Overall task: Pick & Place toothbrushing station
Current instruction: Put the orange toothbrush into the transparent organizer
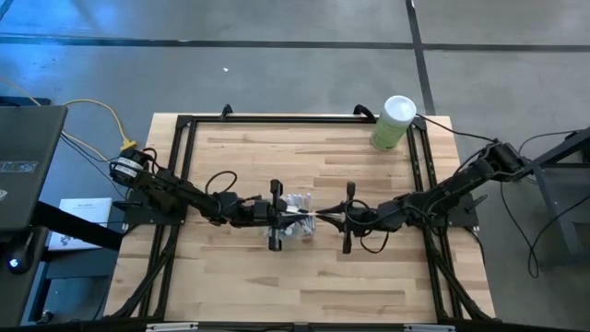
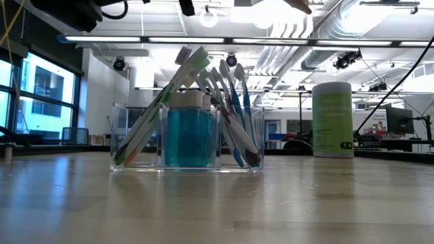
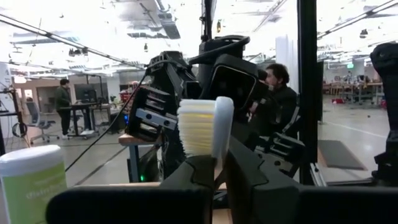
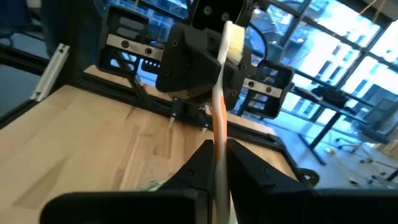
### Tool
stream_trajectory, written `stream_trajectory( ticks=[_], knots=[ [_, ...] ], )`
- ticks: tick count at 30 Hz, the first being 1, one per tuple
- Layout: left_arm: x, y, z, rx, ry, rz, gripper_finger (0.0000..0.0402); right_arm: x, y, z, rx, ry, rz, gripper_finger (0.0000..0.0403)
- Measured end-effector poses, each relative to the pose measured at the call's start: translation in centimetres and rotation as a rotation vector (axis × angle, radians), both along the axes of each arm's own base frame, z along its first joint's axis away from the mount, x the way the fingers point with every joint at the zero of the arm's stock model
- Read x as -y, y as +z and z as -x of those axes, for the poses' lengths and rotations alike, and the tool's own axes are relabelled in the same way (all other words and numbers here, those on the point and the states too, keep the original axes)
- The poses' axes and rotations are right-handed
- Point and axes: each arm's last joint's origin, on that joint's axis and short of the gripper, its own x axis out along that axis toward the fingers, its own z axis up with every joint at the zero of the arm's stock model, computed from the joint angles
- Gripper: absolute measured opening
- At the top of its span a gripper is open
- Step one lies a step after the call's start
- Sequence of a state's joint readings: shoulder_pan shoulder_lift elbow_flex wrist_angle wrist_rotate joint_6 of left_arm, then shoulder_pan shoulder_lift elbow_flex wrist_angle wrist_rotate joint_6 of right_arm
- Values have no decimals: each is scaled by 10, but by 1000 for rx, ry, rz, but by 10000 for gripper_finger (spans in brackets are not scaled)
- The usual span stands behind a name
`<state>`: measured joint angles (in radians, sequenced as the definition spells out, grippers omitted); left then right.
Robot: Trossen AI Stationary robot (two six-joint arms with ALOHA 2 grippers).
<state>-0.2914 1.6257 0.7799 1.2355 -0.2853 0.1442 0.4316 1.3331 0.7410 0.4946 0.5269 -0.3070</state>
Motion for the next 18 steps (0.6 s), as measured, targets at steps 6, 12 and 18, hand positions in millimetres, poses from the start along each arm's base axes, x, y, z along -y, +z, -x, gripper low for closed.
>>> stream_trajectory(
  ticks=[6,12,18],
  knots=[
    [5,-2,0,-27,-7,-14,8,1,-5,0,-44,-3,3,84],
    [19,3,10,-108,-25,-49,6,-2,-4,2,-35,-58,7,183],
    [27,24,52,-365,105,13,6,-6,-4,5,-31,-112,21,256]
  ],
)
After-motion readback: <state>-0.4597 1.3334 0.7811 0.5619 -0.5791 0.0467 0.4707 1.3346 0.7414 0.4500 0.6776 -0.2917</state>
